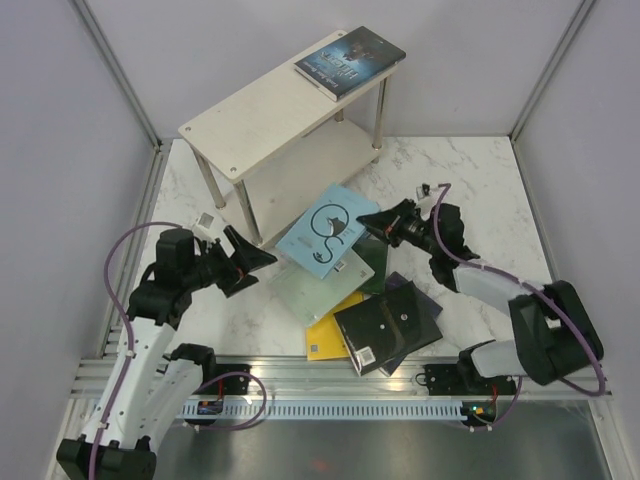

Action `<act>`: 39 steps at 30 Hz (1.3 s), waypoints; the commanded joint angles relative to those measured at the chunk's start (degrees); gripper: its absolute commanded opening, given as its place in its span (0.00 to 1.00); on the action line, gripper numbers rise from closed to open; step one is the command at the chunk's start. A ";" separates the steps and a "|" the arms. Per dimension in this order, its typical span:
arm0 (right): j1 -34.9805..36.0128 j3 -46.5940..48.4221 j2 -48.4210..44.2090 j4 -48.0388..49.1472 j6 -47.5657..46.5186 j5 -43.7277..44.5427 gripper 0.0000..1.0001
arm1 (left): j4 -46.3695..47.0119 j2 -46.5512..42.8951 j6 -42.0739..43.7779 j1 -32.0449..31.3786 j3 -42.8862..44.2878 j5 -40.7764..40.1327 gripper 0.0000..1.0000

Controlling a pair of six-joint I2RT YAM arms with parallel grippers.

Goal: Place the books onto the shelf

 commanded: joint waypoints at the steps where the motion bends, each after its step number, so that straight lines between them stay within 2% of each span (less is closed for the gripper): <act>1: 0.27 10.26 -10.84 -17.17 -7.82 -0.98 0.00 | 0.26 0.76 2.16 -0.28 4.90 -1.07 0.98; 5: 0.18 20.97 -16.91 -31.46 -12.93 0.07 0.00 | -0.09 1.30 2.33 -0.19 6.48 -2.04 0.98; 9: 0.09 27.84 -20.52 -37.27 -12.94 1.48 0.00 | -0.53 0.59 2.16 -0.28 7.01 -2.74 0.98; 12: 0.01 35.22 -18.95 -40.26 -13.12 2.97 0.00 | -0.80 -0.55 1.98 -0.28 6.14 -2.74 0.98; 19: 0.01 54.37 -7.44 -38.26 -8.21 3.06 0.00 | -1.06 -4.33 -0.04 -0.28 3.23 -2.39 0.98; 22: 0.18 58.87 -1.82 -35.01 -3.99 4.12 0.00 | -1.06 -6.17 -1.44 -0.28 2.09 -2.22 0.98; 28: 4.57 63.00 8.20 -25.51 3.75 11.31 0.00 | -1.15 -7.05 -2.41 -0.28 2.09 -2.13 0.98; 35: 11.34 72.06 18.66 -26.56 6.04 20.28 0.00 | -2.38 -7.23 -2.24 -0.28 3.58 -2.13 0.98; 39: 12.84 72.86 20.08 -29.19 6.13 23.62 0.00 | -3.17 -7.67 -1.97 -0.28 3.76 -2.48 0.98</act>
